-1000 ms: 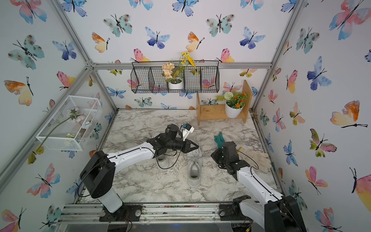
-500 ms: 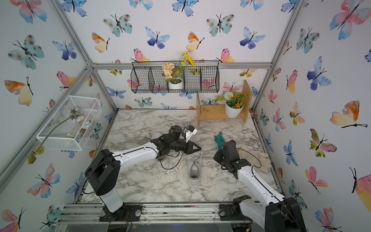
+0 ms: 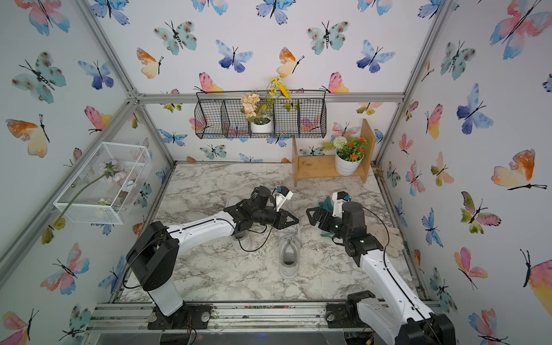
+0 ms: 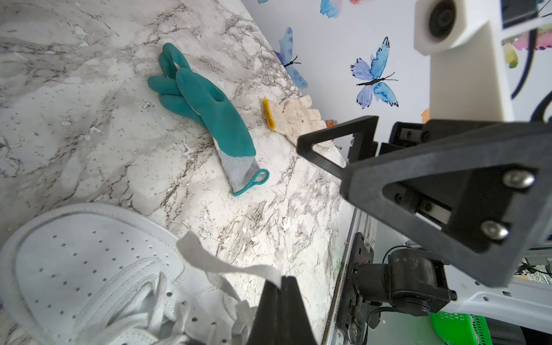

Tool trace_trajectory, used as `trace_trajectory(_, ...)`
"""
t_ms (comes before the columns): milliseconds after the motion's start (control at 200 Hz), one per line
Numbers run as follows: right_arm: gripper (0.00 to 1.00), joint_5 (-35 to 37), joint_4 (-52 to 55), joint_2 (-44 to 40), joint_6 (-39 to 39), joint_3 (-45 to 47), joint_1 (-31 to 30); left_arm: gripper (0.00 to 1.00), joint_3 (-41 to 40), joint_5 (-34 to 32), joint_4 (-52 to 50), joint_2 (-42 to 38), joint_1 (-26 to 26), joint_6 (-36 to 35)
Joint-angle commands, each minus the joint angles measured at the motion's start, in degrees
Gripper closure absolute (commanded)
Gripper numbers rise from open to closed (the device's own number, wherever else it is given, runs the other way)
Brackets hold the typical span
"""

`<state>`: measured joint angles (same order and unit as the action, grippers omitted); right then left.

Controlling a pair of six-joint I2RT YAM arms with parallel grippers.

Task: Tie the shoes
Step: Tie the shoelace on the shoe.

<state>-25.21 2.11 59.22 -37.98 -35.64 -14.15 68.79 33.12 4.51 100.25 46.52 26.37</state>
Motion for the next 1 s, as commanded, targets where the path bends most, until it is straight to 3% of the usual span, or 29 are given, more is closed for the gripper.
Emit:
trace_trajectory(0, 0.00, -12.3, -5.4, 4.3, -3.3, -2.1, 0.7, 1.00, 0.2, 2.3, 1.0, -0.8, 0.2, -0.3)
trace_trajectory(145, 0.20, -19.4, -8.6, 9.0, -9.1, -2.5, 1.1, 1.00, 0.0, 2.4, 1.3, -0.9, 0.2, -0.3)
trace_trajectory(506, 0.30, -26.7, -6.1, 15.0, -14.4, -4.3, 1.1, 1.00, 0.2, 2.7, 1.8, -0.6, 0.8, -0.2)
trace_trajectory(806, 0.35, -28.3, -9.4, 18.0, -16.8, -5.7, 0.9, 1.00, 0.2, 2.8, 1.8, -0.4, 1.2, -0.4)
trace_trajectory(996, 0.44, -29.3, -11.7, 18.7, -18.4, -6.1, 0.9, 1.00, 0.3, 3.0, 1.7, -0.2, 1.2, -0.4)
